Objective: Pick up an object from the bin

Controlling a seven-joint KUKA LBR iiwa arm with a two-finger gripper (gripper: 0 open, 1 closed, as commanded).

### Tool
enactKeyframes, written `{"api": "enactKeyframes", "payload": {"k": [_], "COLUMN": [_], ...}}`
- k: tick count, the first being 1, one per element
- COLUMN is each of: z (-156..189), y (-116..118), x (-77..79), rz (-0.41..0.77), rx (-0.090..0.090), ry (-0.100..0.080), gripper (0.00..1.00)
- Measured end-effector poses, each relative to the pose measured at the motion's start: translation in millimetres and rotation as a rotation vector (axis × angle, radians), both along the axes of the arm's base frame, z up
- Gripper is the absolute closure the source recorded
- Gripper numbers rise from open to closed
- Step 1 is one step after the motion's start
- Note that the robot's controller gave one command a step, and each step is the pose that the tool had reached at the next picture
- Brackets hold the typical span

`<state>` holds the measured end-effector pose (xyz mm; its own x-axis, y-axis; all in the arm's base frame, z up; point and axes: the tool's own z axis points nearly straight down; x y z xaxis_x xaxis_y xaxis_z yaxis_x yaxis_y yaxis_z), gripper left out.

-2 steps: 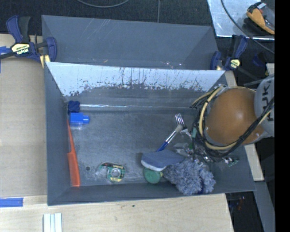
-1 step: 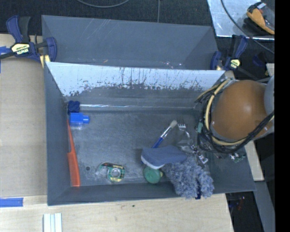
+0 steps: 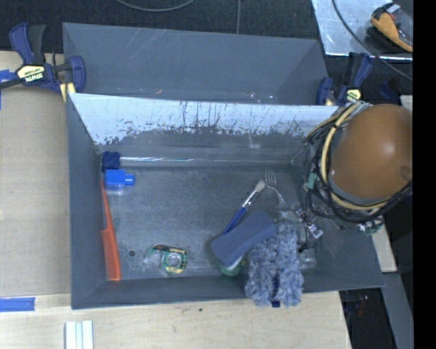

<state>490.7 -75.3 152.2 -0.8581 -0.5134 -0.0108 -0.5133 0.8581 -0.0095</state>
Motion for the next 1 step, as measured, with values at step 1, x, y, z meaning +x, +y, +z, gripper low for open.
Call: {"api": "enactKeyframes", "payload": {"k": [1], "z": [46.1], "y": [-0.4], "x": [1.4], "rz": [-0.001], "rx": [-0.001], "ry": [-0.006], "gripper": [1.00]}}
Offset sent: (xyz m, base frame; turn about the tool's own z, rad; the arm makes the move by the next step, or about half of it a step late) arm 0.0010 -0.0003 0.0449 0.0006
